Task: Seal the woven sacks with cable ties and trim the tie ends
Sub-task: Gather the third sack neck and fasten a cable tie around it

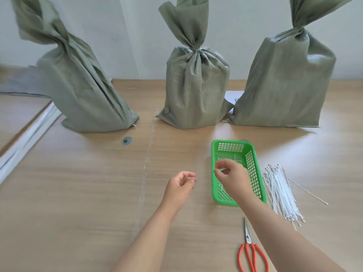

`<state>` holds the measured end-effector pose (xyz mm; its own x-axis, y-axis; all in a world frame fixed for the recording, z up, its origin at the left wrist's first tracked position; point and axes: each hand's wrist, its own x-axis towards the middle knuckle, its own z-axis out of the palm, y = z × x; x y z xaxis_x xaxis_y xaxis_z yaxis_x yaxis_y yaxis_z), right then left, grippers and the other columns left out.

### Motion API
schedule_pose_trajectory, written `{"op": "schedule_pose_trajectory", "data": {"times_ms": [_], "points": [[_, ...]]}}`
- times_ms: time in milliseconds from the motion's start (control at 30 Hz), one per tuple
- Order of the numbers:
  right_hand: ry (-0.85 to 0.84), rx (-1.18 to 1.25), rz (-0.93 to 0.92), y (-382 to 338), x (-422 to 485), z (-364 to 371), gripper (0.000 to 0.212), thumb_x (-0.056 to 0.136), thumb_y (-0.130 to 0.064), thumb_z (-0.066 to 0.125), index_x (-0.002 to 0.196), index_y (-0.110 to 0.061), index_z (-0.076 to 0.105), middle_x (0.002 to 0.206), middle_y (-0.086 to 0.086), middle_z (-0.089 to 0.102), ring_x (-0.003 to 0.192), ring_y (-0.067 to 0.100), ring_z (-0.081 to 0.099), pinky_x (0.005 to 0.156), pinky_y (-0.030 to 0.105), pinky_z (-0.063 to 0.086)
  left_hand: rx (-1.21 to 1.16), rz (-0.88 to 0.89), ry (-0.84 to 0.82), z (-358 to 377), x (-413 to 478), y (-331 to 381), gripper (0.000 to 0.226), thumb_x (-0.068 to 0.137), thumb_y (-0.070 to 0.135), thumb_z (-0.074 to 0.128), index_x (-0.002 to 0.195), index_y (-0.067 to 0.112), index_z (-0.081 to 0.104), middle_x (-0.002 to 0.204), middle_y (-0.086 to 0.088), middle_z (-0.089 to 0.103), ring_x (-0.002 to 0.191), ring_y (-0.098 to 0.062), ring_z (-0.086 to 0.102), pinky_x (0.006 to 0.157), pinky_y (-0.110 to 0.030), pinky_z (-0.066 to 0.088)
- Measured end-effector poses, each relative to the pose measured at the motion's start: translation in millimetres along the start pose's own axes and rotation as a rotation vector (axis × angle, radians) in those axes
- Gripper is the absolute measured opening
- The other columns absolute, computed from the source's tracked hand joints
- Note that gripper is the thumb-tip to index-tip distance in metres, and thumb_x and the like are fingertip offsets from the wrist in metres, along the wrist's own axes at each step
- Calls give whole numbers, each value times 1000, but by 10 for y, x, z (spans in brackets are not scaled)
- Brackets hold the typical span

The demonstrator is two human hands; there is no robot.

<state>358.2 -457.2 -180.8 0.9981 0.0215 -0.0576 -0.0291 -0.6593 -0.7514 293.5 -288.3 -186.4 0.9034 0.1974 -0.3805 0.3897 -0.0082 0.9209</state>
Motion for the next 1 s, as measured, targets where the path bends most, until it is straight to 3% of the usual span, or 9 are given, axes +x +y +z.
{"op": "schedule_pose_trajectory", "data": {"times_ms": [67, 167, 300, 533, 767, 1000], "points": [[-26, 36, -53, -185, -40, 74, 20, 82, -14, 75, 101, -19, 73, 92, -10, 72, 76, 8, 67, 79, 25, 51, 0, 6, 34, -167, -72, 43, 24, 95, 2, 54, 96, 22, 67, 102, 0, 73, 85, -5, 64, 66, -9, 45], [-71, 91, -114, -523, -88, 247, 25, 80, -15, 77, 104, -20, 71, 97, -11, 71, 80, 6, 67, 73, 10, 45, -9, 31, 89, -518, -153, 122, 22, 95, 7, 57, 99, 25, 69, 104, 3, 74, 92, -5, 65, 79, -20, 47], [-112, 128, -175, -978, -137, 548, 31, 80, -18, 78, 109, -23, 68, 101, -13, 70, 87, 7, 67, 82, 23, 50, -17, 72, 152, -1060, -142, 207, 20, 95, 10, 59, 102, 26, 69, 107, 3, 74, 95, -7, 65, 83, -24, 47], [-118, 205, -176, -1894, -84, 1333, 32, 83, -18, 76, 108, -33, 62, 105, -17, 68, 93, 0, 63, 77, 17, 47, -9, 78, 164, -2304, 135, 304, 23, 95, 10, 59, 107, 28, 65, 111, 9, 72, 99, -4, 65, 79, -21, 46], [-71, 193, -176, -2966, 124, 2058, 37, 85, -22, 75, 120, -26, 63, 110, -13, 67, 98, 7, 64, 84, 24, 49, 29, 155, 155, -3681, 603, 595, 24, 94, 8, 62, 107, 29, 64, 112, 5, 72, 89, -6, 63, 75, -22, 46], [-66, 187, -203, -3847, 542, 2347, 49, 87, -26, 72, 133, -25, 55, 118, -12, 64, 108, 8, 60, 93, 26, 48, -12, 266, 199, -4466, 1083, 1173, 26, 94, 7, 63, 108, 29, 62, 118, 3, 69, 104, -8, 64, 85, -25, 48]]}}
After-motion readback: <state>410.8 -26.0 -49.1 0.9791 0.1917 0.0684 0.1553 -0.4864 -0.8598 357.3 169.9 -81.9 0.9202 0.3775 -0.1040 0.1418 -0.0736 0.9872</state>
